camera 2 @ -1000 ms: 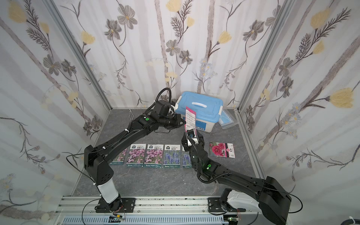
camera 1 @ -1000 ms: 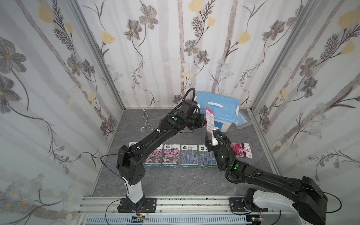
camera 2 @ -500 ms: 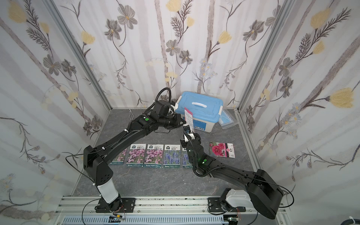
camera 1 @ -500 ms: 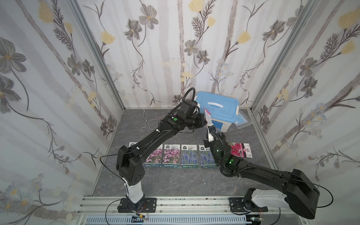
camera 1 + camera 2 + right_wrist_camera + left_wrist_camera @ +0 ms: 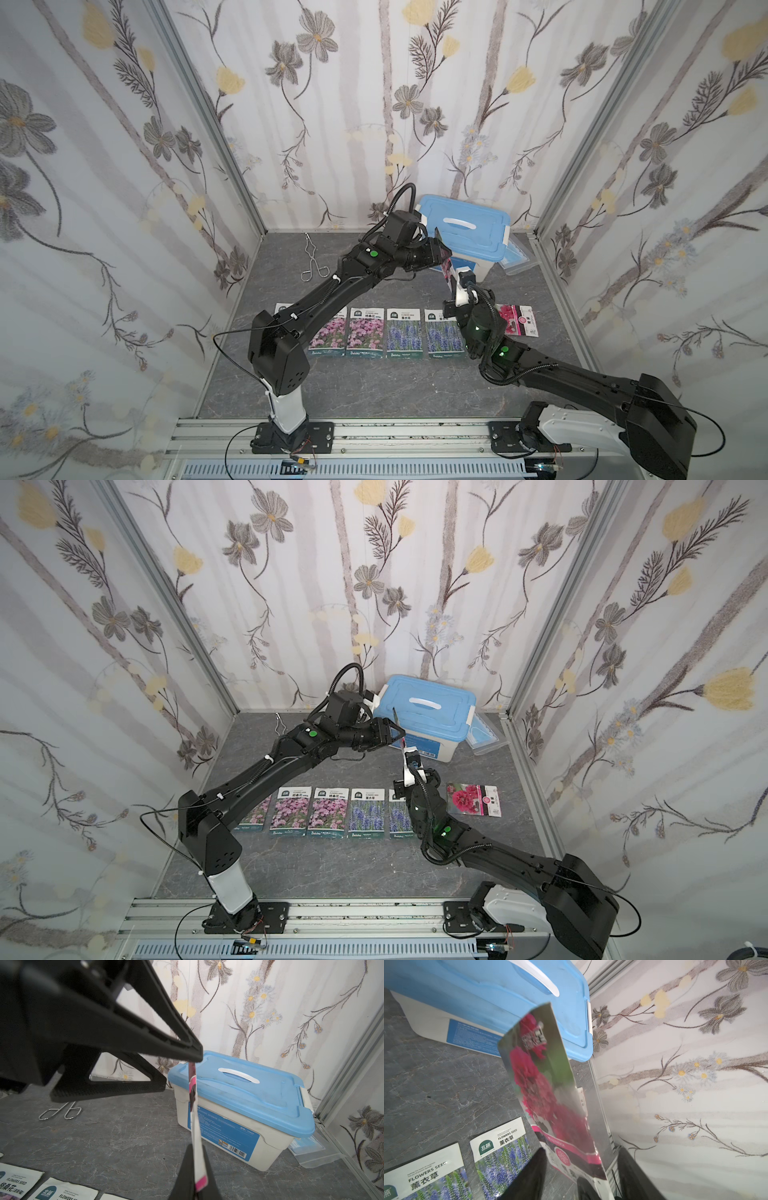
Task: Arrange the seed packets in a row
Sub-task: Pick up the seed packet from the center of the board.
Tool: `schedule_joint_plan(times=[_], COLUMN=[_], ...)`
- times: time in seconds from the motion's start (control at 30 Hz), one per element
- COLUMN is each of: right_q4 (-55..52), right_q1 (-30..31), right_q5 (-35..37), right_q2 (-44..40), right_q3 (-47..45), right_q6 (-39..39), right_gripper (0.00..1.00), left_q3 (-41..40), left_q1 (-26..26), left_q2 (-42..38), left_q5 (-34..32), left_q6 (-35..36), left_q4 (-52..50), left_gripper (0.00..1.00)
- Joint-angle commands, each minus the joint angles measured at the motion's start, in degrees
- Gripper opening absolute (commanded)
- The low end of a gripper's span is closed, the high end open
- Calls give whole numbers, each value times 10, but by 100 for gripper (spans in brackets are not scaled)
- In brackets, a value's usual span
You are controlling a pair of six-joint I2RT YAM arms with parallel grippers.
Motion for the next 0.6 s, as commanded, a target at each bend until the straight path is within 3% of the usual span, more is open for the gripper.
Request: schedule_joint_plan(times=[0.0,0.13,0.3,0.43,0.57], right_q4=[-24,-105,-157,-139,-77], right_q1=[-10,-87,-194,-284,-332], right_q5=[-26,-132,-292,-443,-532], right_q2=[-51,-142,-233,-240,-215], right_q3=[-25,-45,-39,-21,-25], right_q6=[70,191,336,470,577], right_gripper=[0,0,0,0,0], left_q3=[19,11,-75,-167,-234], left_q1=[1,6,6,6,2], left_q2=[-12,-25,-53,-77,-87], left_q5=[-14,-10,13,34,49], left_q6=[-6,-3,-23,-57,-87], left_q4=[51,75,162,283,395], left_gripper=[90,97,98,96,91])
